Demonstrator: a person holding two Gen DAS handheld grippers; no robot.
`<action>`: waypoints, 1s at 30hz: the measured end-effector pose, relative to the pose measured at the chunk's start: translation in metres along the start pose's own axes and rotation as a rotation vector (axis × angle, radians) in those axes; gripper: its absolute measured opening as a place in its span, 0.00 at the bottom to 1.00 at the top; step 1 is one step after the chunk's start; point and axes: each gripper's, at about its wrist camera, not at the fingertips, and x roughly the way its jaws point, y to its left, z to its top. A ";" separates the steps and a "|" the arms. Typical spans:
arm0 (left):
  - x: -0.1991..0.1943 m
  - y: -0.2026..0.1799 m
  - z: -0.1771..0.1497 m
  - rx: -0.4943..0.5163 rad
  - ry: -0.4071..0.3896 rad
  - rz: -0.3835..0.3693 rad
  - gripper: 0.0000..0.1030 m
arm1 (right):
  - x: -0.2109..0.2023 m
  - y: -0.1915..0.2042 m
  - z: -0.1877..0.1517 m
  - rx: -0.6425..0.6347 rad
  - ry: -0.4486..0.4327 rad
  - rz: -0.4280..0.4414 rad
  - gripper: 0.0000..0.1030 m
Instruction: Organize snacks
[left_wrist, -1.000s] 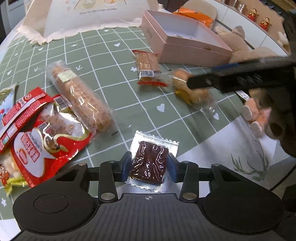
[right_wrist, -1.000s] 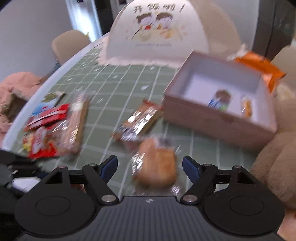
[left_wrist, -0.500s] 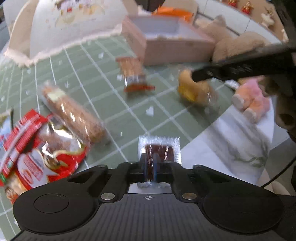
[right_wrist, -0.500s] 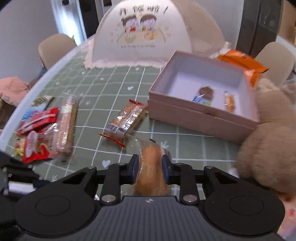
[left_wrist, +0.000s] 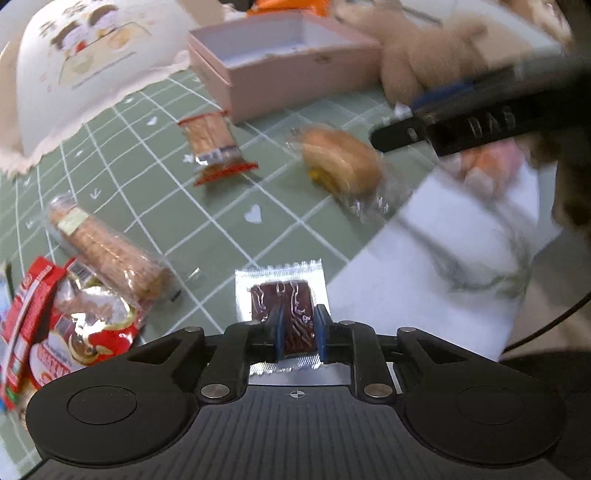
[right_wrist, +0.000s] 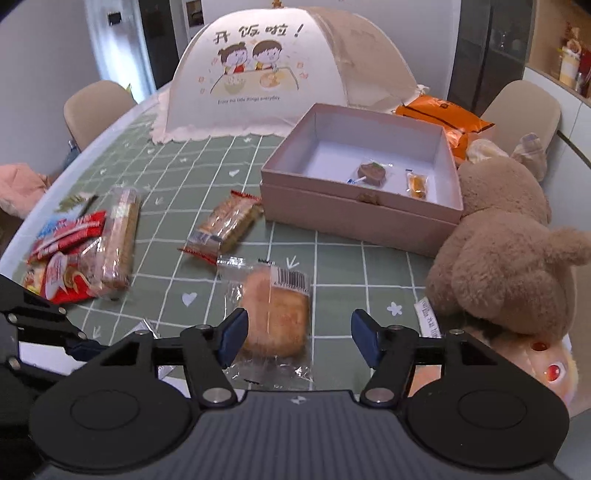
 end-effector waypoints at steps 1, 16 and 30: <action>0.001 -0.005 0.000 0.030 0.002 0.009 0.26 | 0.002 0.002 -0.001 -0.003 0.005 0.000 0.61; 0.007 0.013 0.002 -0.099 0.011 -0.005 0.51 | 0.009 0.004 -0.003 0.005 0.025 -0.003 0.61; 0.003 0.017 0.001 -0.140 0.033 -0.057 0.43 | 0.067 0.010 0.019 0.103 0.139 0.071 0.61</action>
